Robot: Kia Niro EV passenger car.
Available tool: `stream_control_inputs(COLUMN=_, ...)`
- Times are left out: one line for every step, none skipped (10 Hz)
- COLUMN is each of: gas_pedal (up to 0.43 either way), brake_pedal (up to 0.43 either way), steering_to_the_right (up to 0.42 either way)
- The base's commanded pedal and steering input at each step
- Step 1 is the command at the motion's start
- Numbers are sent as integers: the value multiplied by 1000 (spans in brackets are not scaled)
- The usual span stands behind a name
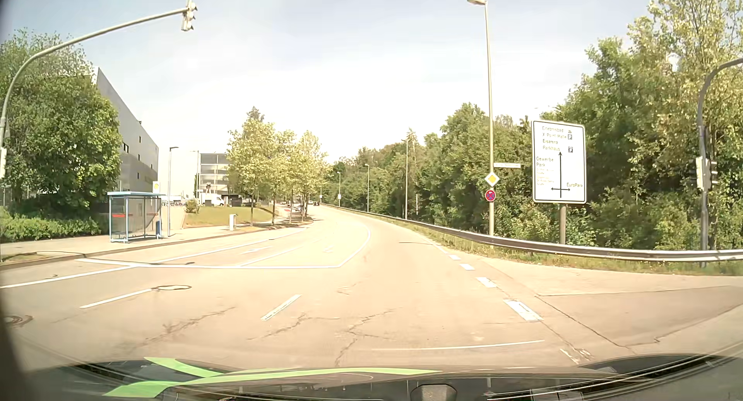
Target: Follow the waypoints while adhering to traffic rules and regulations
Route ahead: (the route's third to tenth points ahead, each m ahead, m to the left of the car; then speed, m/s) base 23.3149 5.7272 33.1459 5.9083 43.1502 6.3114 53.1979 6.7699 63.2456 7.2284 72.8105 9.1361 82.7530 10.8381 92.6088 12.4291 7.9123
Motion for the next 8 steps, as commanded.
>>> stream_control_inputs(gas_pedal=150, brake_pedal=0, steering_to_the_right=-8)
stream_control_inputs(gas_pedal=138, brake_pedal=0, steering_to_the_right=-8)
stream_control_inputs(gas_pedal=130, brake_pedal=0, steering_to_the_right=-6)
stream_control_inputs(gas_pedal=130, brake_pedal=0, steering_to_the_right=-4)
stream_control_inputs(gas_pedal=130, brake_pedal=0, steering_to_the_right=-4)
stream_control_inputs(gas_pedal=130, brake_pedal=0, steering_to_the_right=-4)
stream_control_inputs(gas_pedal=130, brake_pedal=0, steering_to_the_right=-4)
stream_control_inputs(gas_pedal=130, brake_pedal=0, steering_to_the_right=-4)
